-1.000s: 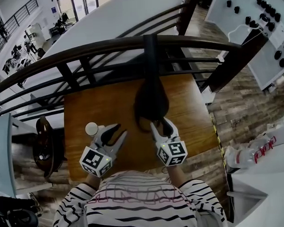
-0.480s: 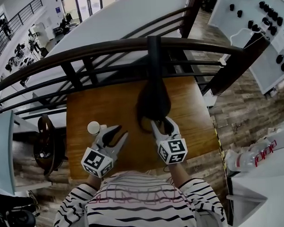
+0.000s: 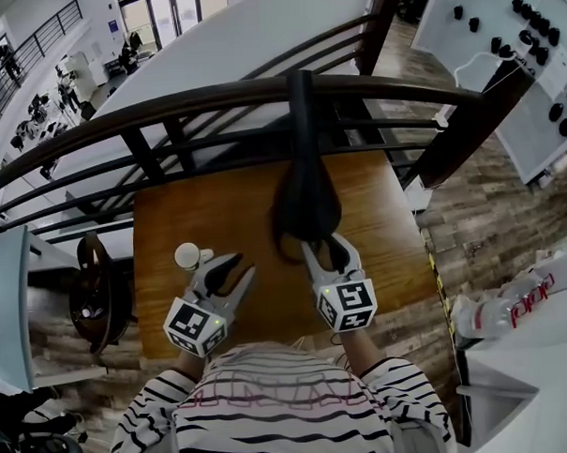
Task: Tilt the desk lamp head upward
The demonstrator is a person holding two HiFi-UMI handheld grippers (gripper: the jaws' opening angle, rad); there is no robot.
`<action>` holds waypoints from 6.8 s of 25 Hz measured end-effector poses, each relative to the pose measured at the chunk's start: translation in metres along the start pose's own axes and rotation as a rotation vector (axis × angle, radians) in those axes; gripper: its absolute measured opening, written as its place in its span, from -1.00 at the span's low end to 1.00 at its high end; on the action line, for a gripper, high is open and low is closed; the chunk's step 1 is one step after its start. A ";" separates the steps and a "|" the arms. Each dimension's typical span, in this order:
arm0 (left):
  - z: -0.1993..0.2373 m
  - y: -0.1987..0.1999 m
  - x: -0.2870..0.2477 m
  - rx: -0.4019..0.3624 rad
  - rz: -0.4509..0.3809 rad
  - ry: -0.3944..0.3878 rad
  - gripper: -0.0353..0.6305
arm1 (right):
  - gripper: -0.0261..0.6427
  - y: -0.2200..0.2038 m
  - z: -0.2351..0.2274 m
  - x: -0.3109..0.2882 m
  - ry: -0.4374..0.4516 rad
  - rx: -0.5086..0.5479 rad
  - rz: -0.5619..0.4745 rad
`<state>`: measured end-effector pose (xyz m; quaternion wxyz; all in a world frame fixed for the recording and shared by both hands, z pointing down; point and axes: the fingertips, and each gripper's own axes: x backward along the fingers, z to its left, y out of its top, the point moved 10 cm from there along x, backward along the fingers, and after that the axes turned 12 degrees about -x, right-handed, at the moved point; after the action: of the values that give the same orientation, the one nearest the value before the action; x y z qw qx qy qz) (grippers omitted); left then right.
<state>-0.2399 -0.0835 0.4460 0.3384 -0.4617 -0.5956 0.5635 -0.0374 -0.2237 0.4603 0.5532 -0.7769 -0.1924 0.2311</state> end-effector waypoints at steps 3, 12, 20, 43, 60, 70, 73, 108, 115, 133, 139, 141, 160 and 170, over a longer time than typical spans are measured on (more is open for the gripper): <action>-0.006 0.002 -0.003 0.007 -0.006 -0.007 -0.54 | -0.40 0.009 0.004 0.012 0.006 0.007 -0.013; -0.013 0.001 -0.009 0.015 -0.014 -0.039 -0.54 | -0.40 0.040 0.022 0.044 0.027 0.017 -0.056; -0.019 -0.001 -0.017 0.028 -0.027 -0.062 -0.54 | -0.40 0.076 0.035 0.069 0.061 0.015 -0.048; -0.029 0.000 -0.004 0.053 -0.068 -0.096 -0.54 | -0.41 0.144 0.071 0.101 0.104 0.092 -0.061; -0.039 -0.003 0.005 0.064 -0.071 -0.103 -0.54 | -0.41 0.159 0.086 0.106 0.124 0.161 -0.059; -0.037 -0.008 0.008 0.068 -0.071 -0.094 -0.54 | -0.41 0.168 0.093 0.104 0.138 0.198 -0.071; -0.037 -0.009 0.006 0.068 -0.072 -0.090 -0.54 | -0.41 0.171 0.091 0.103 0.140 0.206 -0.072; -0.045 -0.005 0.001 0.056 -0.055 -0.096 -0.54 | -0.50 0.170 0.087 0.113 0.168 0.212 -0.134; -0.058 -0.005 0.003 0.050 -0.043 -0.090 -0.54 | -0.53 0.162 0.083 0.121 0.189 0.201 -0.157; -0.098 -0.006 0.016 0.045 -0.019 -0.034 -0.54 | -0.61 0.102 0.049 0.141 0.180 0.100 -0.238; -0.118 -0.006 0.015 0.050 -0.010 -0.032 -0.54 | -0.61 0.092 0.036 0.157 0.173 0.058 -0.264; -0.129 -0.007 0.014 0.051 -0.009 -0.033 -0.55 | -0.61 0.087 0.031 0.164 0.175 0.047 -0.252; -0.174 -0.012 0.021 0.050 0.006 0.001 -0.55 | -0.61 0.035 0.014 0.191 0.178 -0.002 -0.153; -0.197 -0.016 0.016 0.055 0.010 0.012 -0.57 | -0.78 -0.002 -0.006 0.207 0.124 -0.044 -0.057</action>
<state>-0.0666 0.0030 0.4863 0.3517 -0.4587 -0.5753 0.5787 0.1358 -0.1126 0.4331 0.5533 -0.7959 -0.1846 0.1622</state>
